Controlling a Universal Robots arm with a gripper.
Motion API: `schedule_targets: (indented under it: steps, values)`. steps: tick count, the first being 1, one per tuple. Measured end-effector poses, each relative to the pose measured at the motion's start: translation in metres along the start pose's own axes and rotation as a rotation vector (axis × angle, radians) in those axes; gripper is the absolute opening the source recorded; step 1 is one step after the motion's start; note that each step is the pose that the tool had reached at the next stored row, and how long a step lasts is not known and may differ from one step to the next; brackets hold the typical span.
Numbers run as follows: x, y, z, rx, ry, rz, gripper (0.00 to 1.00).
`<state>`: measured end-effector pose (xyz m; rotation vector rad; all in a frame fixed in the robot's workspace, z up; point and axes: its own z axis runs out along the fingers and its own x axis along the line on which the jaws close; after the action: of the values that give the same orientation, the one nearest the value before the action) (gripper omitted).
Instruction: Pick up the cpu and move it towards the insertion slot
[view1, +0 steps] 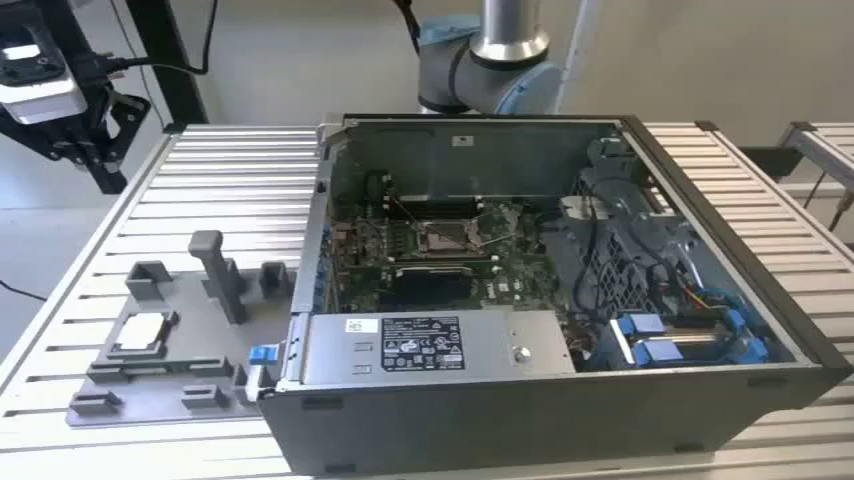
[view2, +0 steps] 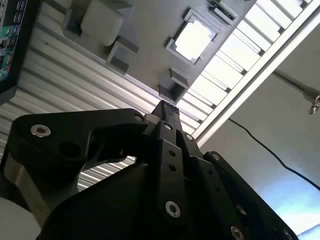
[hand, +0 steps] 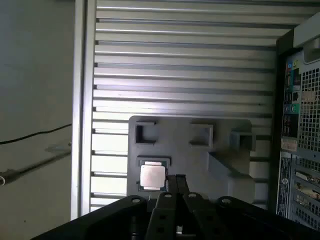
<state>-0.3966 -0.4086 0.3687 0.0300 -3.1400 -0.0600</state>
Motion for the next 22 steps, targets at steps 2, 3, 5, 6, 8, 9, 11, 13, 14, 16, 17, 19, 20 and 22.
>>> schedule_targets:
  steps: [2, 3, 5, 6, 8, 9, 11, 13, 14, 16, 17, 19, 20, 22]
  values:
    - [0.0000, 0.0000, 0.0000, 0.0000, 0.0000, 0.000, 0.00]
    - [0.0000, 0.0000, 0.0000, 0.0000, 0.0000, 0.000, 0.00]
    - [0.0000, 0.0000, 0.0000, 0.0000, 0.0000, 0.000, 0.00]
    - [0.0000, 0.0000, 0.0000, 0.0000, 0.0000, 0.000, 0.00]
    - [0.0000, 0.0000, 0.0000, 0.0000, 0.0000, 0.000, 0.00]
    - [0.0000, 0.0000, 0.0000, 0.0000, 0.0000, 0.000, 0.00]
    - [0.0000, 0.0000, 0.0001, 0.0001, 0.0002, 0.000, 0.00]
    - [0.0003, -0.0004, 0.0007, -0.0001, -0.0001, 0.000, 0.00]
    - [0.0007, -0.0012, 0.0009, 0.0000, -0.0001, 0.000, 0.00]
    - [0.0019, -0.0046, 0.0013, 0.0001, 0.0001, 0.000, 0.00]
    - [0.0026, -0.0069, 0.0016, -0.0001, 0.0000, 0.000, 0.00]
    - [0.0043, -0.0107, 0.0021, 0.0000, 0.0000, 0.000, 0.00]
    - [0.0054, -0.0127, 0.0024, 0.0000, 0.0000, 0.000, 0.00]
    - [0.0080, -0.0161, 0.0029, 0.0001, 0.0001, 0.000, 0.00]
